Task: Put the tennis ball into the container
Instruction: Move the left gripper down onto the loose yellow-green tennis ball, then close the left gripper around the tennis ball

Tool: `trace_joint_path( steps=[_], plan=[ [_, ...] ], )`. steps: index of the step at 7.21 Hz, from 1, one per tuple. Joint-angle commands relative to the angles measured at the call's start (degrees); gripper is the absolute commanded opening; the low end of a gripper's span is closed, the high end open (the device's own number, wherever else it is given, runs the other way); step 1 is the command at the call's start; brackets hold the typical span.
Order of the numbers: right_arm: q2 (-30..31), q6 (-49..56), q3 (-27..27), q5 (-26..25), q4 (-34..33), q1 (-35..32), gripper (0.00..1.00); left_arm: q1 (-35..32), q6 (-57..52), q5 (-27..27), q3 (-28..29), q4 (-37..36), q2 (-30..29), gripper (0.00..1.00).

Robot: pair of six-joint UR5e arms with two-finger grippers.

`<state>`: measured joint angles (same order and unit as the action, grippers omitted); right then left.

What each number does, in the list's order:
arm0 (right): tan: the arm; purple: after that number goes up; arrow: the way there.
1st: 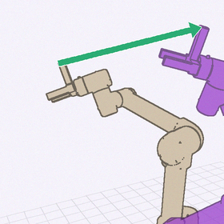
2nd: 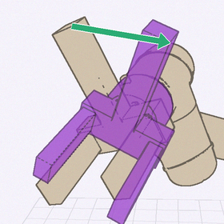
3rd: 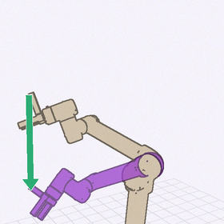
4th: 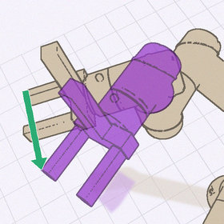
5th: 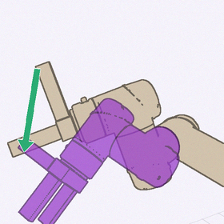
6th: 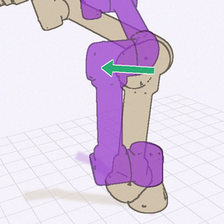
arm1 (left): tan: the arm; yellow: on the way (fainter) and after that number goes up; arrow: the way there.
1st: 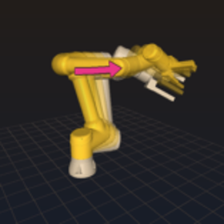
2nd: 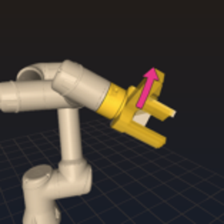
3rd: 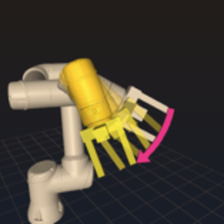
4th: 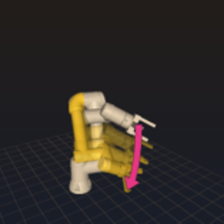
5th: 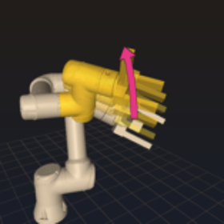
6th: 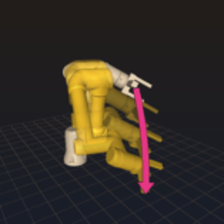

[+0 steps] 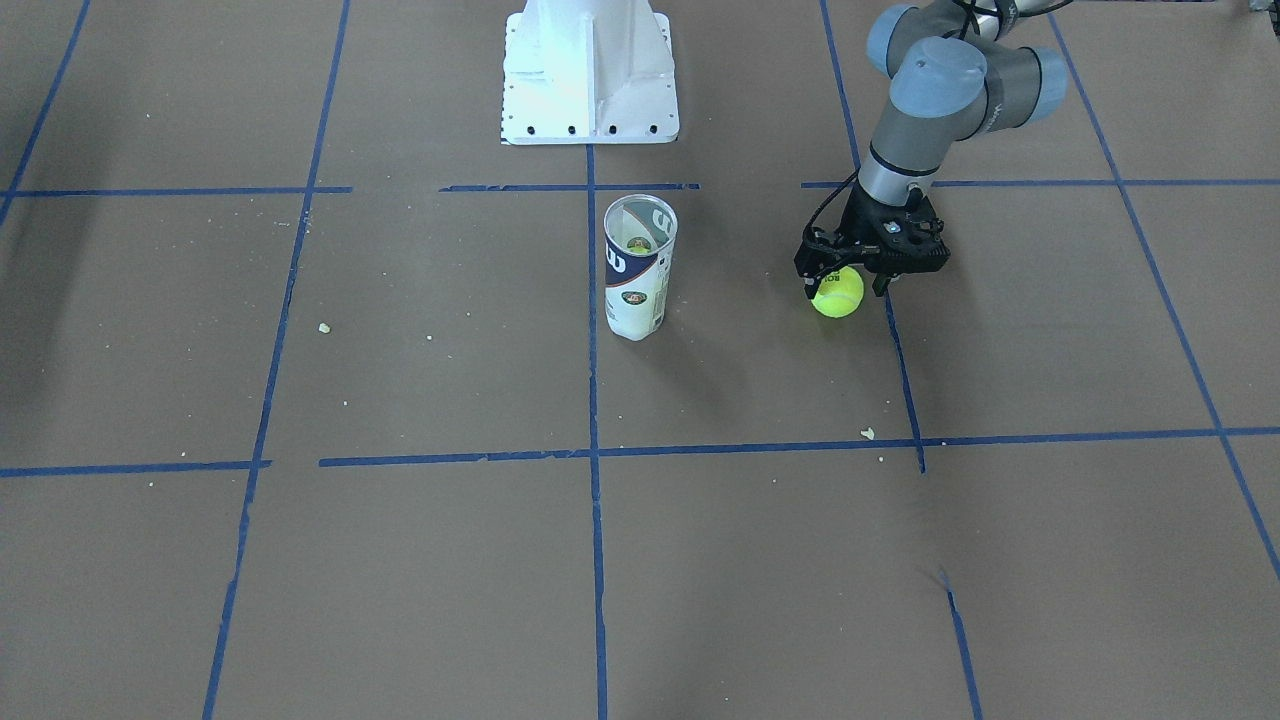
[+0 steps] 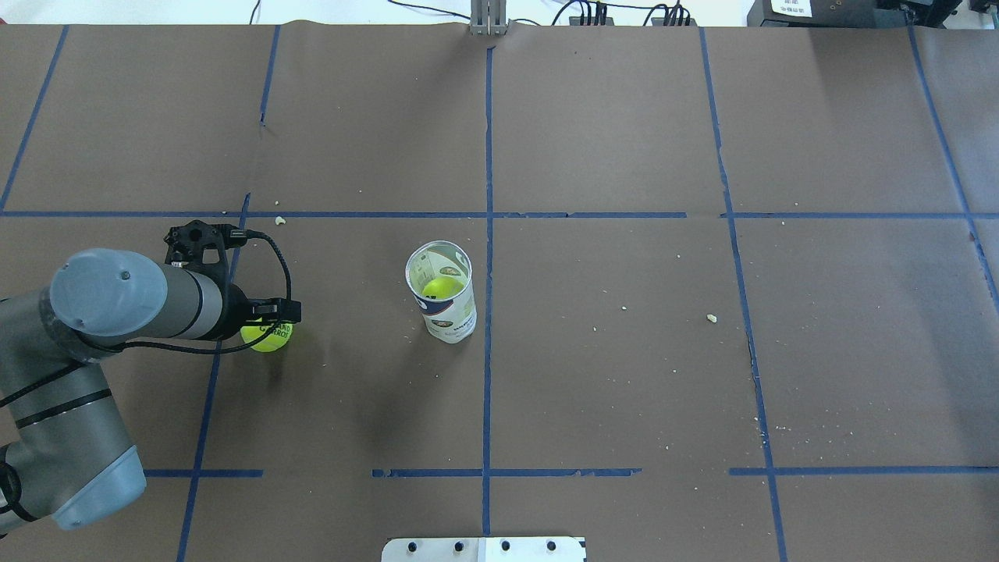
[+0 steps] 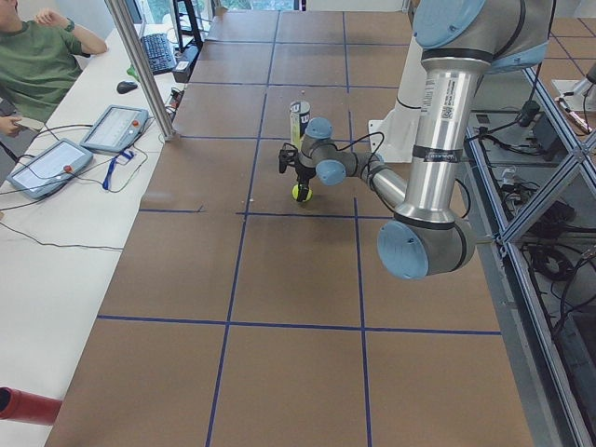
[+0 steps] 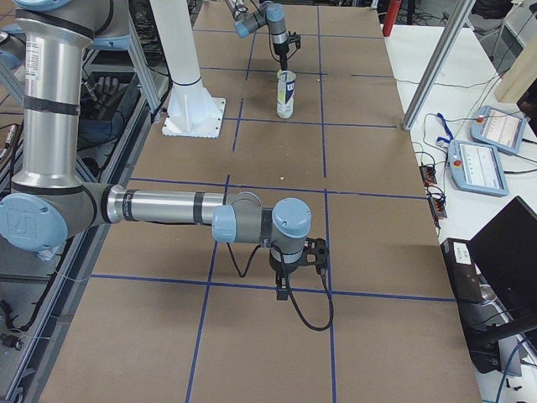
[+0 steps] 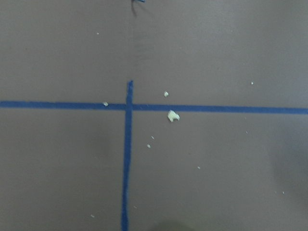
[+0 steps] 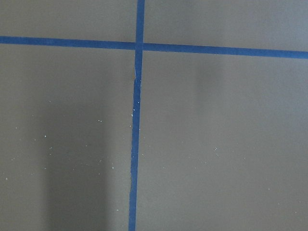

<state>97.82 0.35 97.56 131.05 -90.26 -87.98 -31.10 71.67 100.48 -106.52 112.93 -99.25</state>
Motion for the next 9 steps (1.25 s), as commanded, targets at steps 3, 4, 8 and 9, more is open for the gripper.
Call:
trace_joint_path(
  steps=[3,4,8,9],
  plan=[
    [0.0,0.0,0.0,0.0,0.0,0.0,1.0,1.5,2.0,-0.6,1.1,0.0,-0.6,0.8],
    [0.0,0.0,0.0,0.0,0.0,0.0,1.0,1.6,2.1,-0.6,1.0,-0.1,-0.6,0.45],
    [0.0,0.0,0.0,0.0,0.0,0.0,1.0,-2.1,1.5,0.6,-9.8,-7.1,-0.1,0.27],
    [-0.1,0.0,0.0,0.0,0.0,0.0,1.0,-5.3,-0.3,2.8,-14.0,-12.2,-1.5,0.27]
  ],
)
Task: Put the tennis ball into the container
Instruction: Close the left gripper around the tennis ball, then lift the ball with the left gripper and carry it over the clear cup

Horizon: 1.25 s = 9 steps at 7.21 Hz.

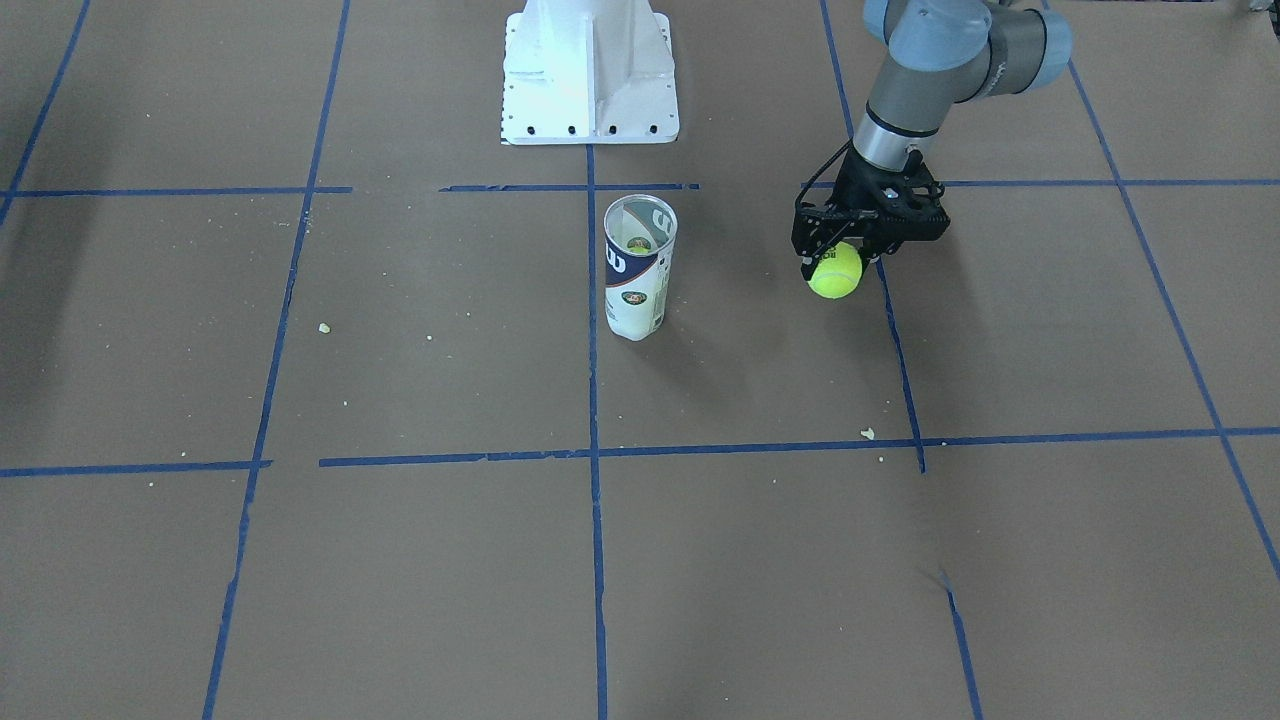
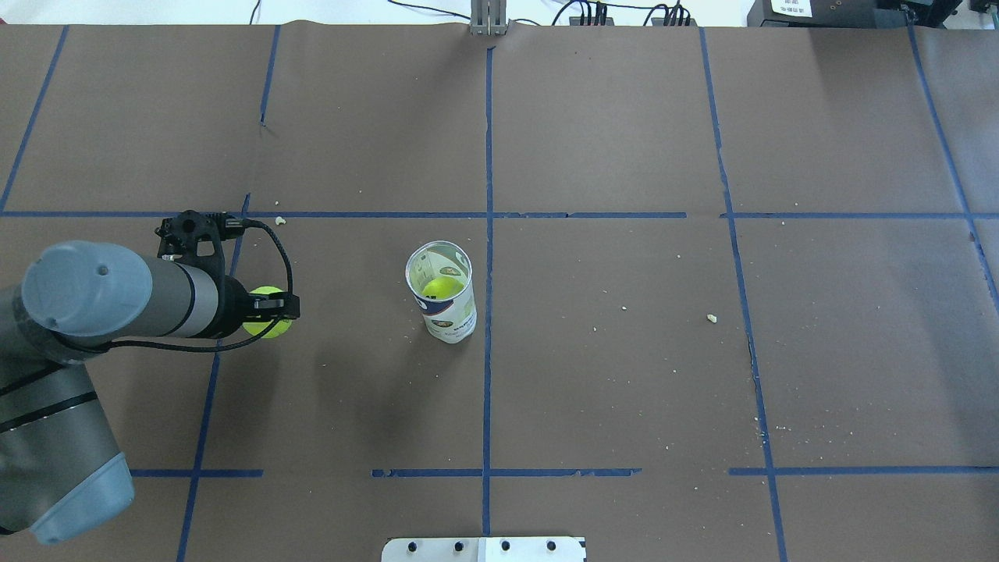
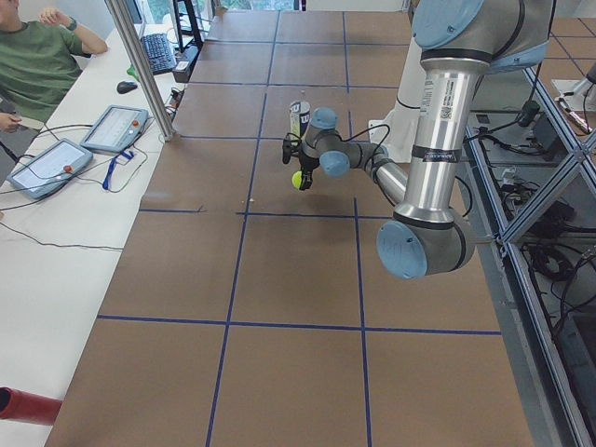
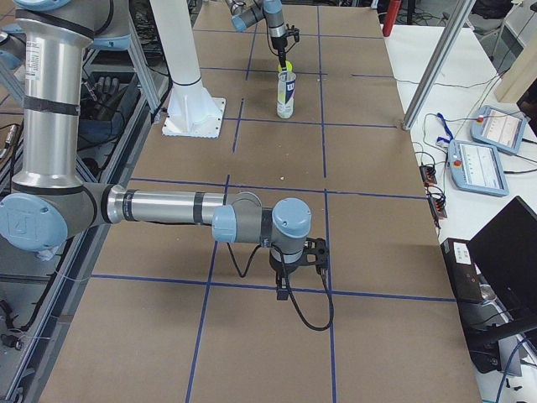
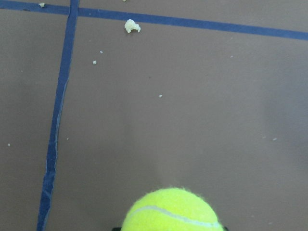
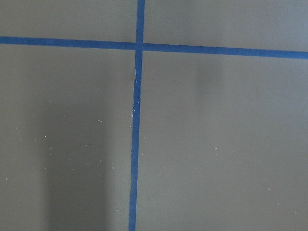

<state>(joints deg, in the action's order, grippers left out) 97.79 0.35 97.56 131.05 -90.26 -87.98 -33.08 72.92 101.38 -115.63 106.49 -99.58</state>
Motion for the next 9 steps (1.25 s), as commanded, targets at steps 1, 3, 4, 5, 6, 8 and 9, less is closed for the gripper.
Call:
trace_joint_path(
  steps=[1,3,4,5,6,8,9],
  plan=[
    [0.0,0.0,0.0,0.0,0.0,0.0,1.0,-6.5,-2.2,4.1,-7.7,-11.9,-4.0,0.27],
    [0.0,0.0,0.0,0.0,0.0,0.0,1.0,-8.4,-2.2,5.8,-8.6,-31.5,-19.6,0.27],
    [-0.1,0.0,0.0,0.0,0.0,0.0,1.0,-8.1,-1.7,8.1,-8.4,-35.6,-23.9,0.27],
    [-0.1,0.0,0.0,0.0,0.0,0.0,1.0,-8.1,-1.2,9.7,-7.2,-38.7,-28.4,0.28],
    [0.0,0.0,0.0,0.0,0.0,0.0,1.0,-7.8,1.1,9.8,-3.8,-41.1,-33.3,0.28],
    [0.0,0.0,0.0,0.0,0.0,0.0,1.0,-3.4,6.6,9.2,3.3,-41.0,-38.8,0.28],
    [0.0,0.0,0.0,0.0,0.0,0.0,1.0,-2.8,7.7,9.1,5.2,-40.8,-40.2,0.3]
  ],
)
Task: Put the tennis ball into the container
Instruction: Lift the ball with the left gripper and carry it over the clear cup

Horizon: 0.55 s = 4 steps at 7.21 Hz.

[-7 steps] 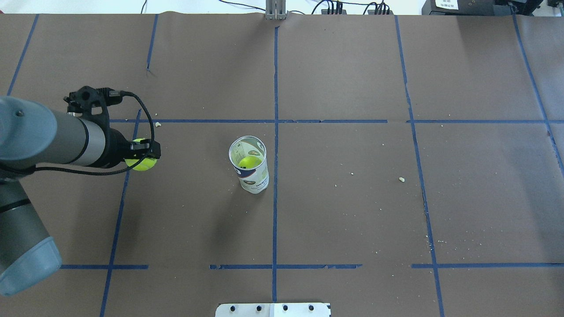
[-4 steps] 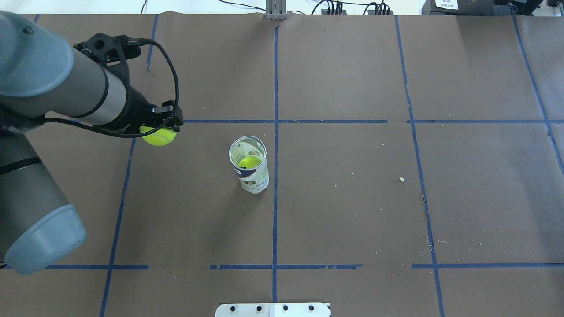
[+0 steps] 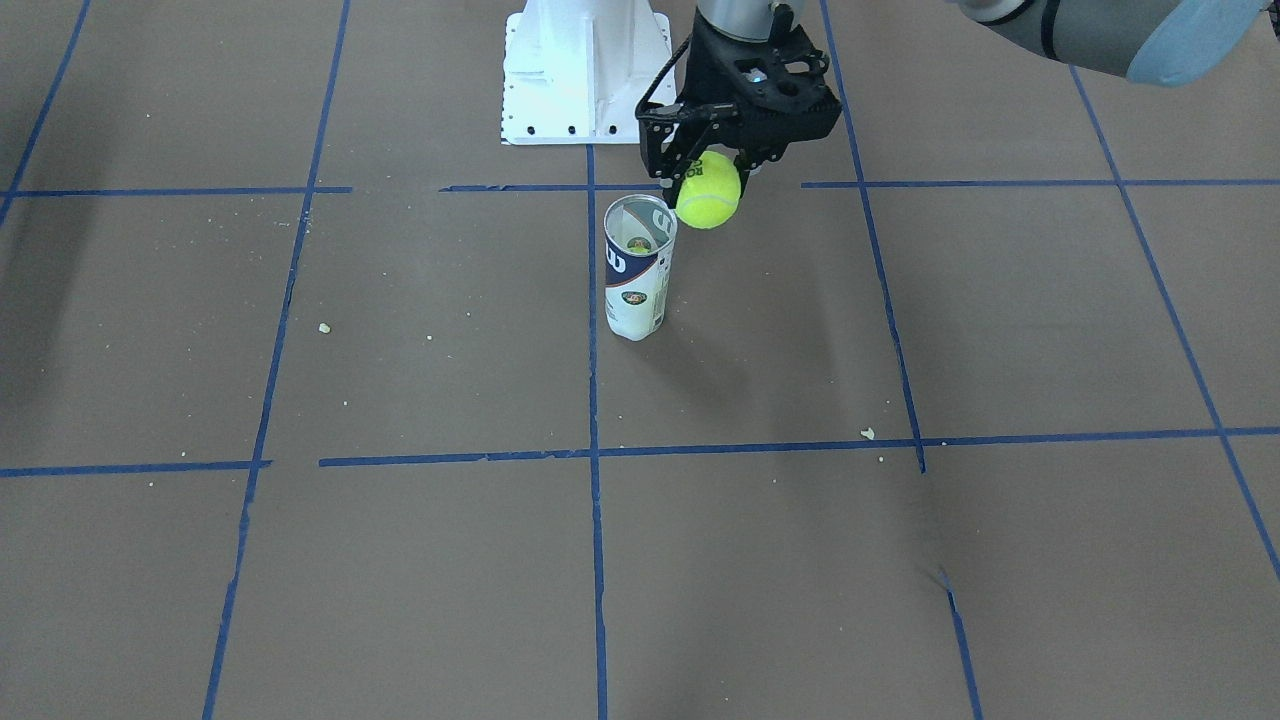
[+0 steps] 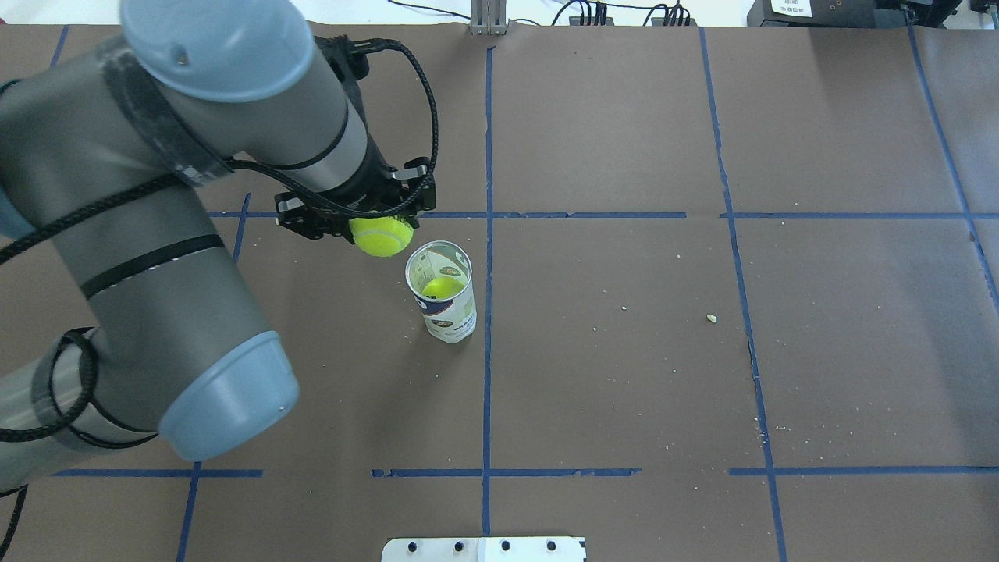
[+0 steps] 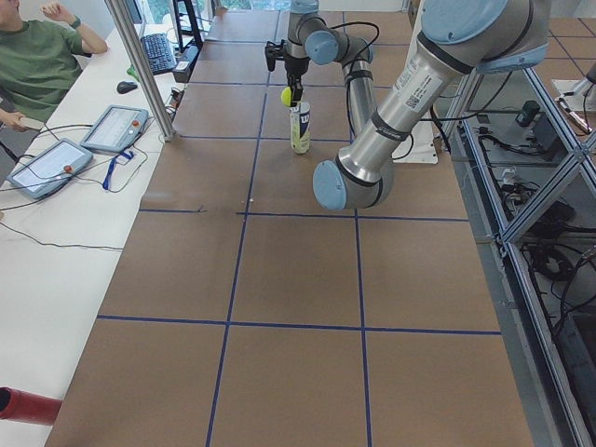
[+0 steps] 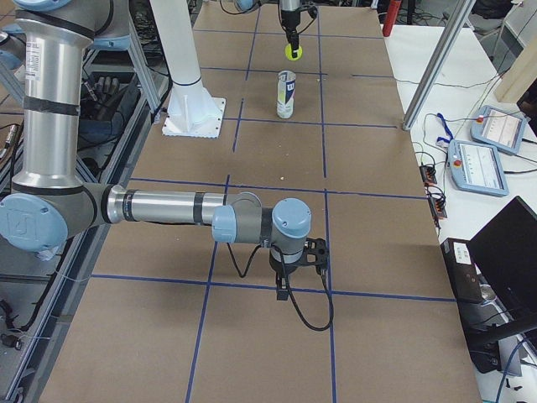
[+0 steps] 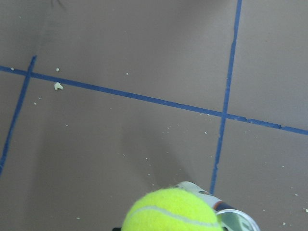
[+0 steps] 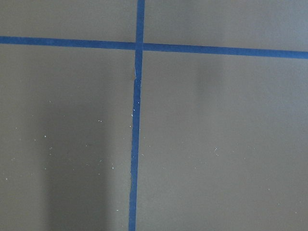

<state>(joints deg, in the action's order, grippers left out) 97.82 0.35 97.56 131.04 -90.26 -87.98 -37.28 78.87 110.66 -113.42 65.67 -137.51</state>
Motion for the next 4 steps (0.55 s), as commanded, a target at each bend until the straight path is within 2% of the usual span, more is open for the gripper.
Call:
trace_joint_path(
  steps=[1,3,4],
  plan=[
    [0.0,0.0,0.0,0.0,0.0,0.0,1.0,1.9,2.0,-0.1,3.2,0.1,-2.3,0.3],
    [0.0,0.0,0.0,0.0,0.0,0.0,1.0,3.3,2.4,-0.9,4.3,0.2,-2.5,0.35],
    [0.0,0.0,0.0,0.0,0.0,0.0,1.0,3.4,2.6,-1.1,4.3,0.3,-2.6,0.48]
  ],
)
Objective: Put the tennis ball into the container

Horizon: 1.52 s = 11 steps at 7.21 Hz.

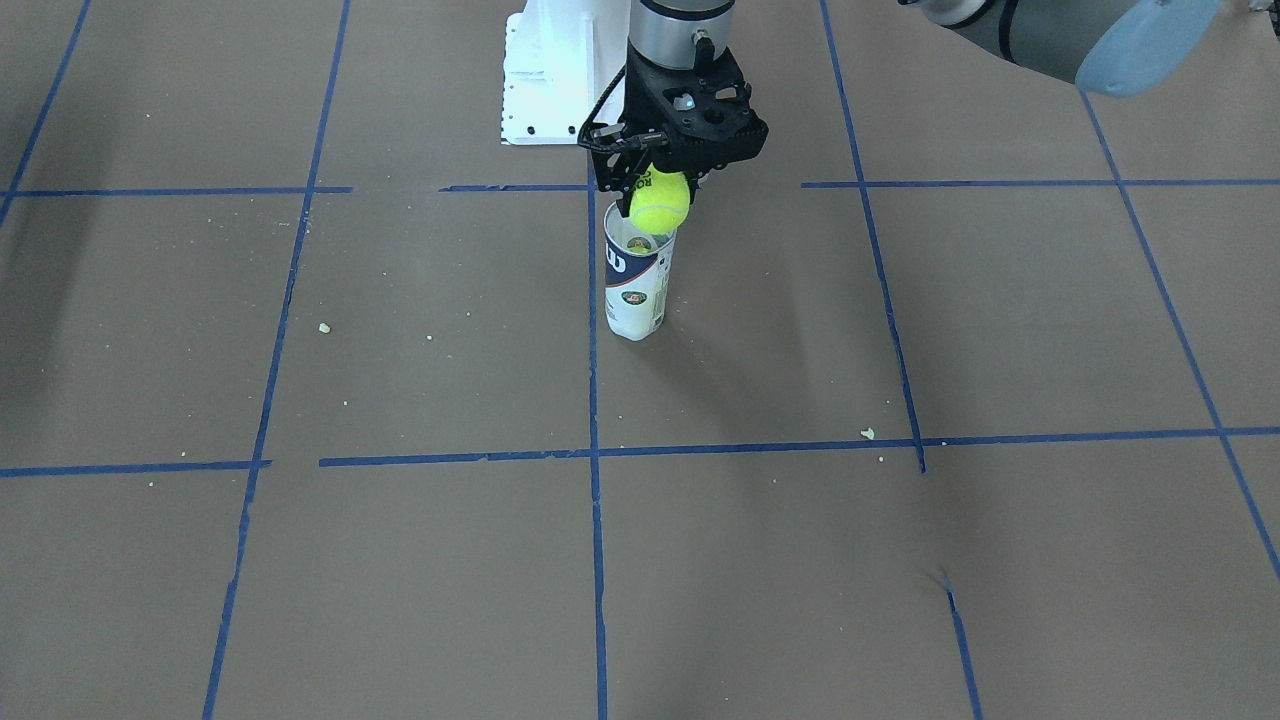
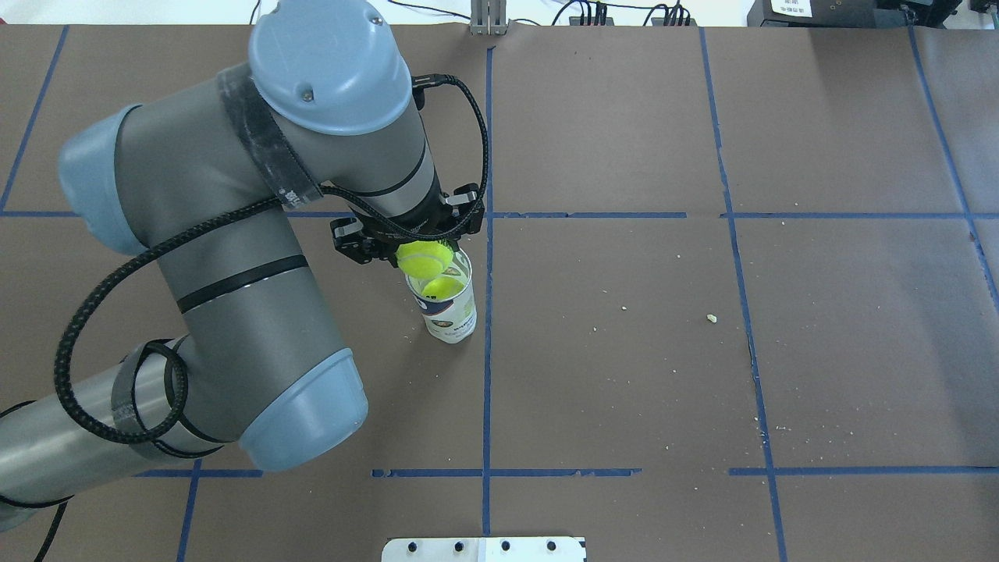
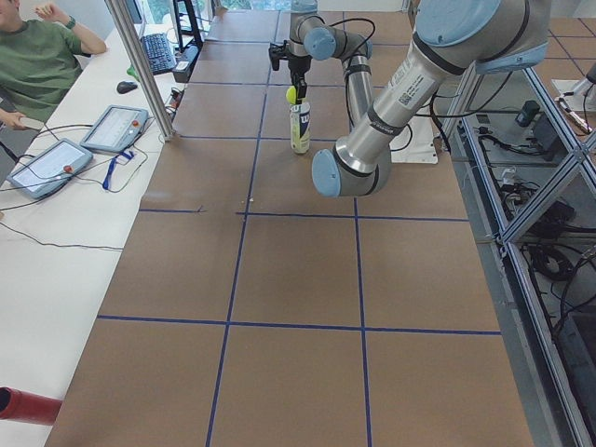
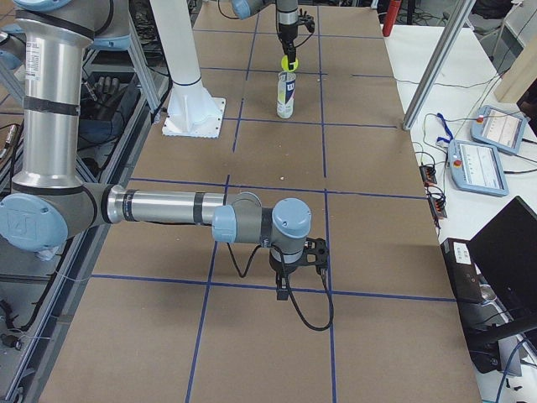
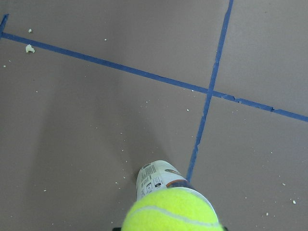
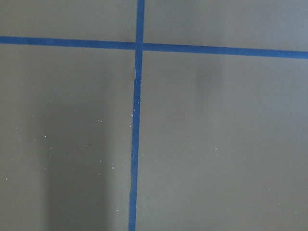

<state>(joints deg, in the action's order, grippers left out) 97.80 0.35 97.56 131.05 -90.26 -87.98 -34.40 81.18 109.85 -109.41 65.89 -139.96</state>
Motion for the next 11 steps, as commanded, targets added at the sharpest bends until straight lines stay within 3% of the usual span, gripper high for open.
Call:
trace_joint_path(
  steps=[1,2,6,8,11],
  plan=[
    [0.0,0.0,0.0,0.0,0.0,0.0,1.0,0.6,0.3,-0.5,0.2,0.1,0.0,0.82],
    [0.0,0.0,0.0,0.0,0.0,0.0,1.0,0.5,0.2,-0.5,0.1,0.1,0.0,0.99],
    [0.0,0.0,0.0,0.0,0.0,0.0,1.0,0.0,-3.5,-0.6,-2.0,0.8,1.6,1.0],
    [-0.1,0.0,0.0,0.0,0.0,0.0,1.0,-5.5,-17.4,0.3,-3.4,1.3,5.4,1.0],
    [0.0,0.0,0.0,0.0,0.0,0.0,1.0,-22.8,-48.5,10.5,-3.4,3.5,15.8,1.0]
  ],
)
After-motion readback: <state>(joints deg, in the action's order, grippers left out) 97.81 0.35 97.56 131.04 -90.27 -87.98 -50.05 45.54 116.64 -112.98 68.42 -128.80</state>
